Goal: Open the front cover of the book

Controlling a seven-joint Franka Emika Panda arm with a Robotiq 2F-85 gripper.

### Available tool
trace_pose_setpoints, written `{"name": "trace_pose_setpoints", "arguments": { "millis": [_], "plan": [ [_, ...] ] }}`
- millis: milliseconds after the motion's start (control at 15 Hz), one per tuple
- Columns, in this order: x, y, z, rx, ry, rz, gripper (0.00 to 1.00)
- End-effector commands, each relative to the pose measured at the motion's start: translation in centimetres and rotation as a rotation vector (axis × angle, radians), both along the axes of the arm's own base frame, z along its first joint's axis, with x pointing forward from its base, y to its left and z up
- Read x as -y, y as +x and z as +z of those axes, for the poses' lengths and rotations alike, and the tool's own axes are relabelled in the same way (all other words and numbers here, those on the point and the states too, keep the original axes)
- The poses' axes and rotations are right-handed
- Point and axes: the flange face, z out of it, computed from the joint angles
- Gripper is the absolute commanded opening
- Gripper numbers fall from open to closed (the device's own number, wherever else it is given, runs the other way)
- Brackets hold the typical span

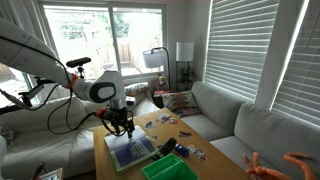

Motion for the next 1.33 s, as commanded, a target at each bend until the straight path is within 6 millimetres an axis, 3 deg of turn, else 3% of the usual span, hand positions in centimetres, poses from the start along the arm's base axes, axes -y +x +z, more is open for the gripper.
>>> {"name": "trace_pose_setpoints", "arguments": {
  "millis": [0,1267],
  "plan": [
    [-0.3,0.4,1.6,0.042,-0.007,-0.024,1.00],
    [-0.1,2.3,9.4,0.218,0.044,-0.183,1.00]
  ]
}}
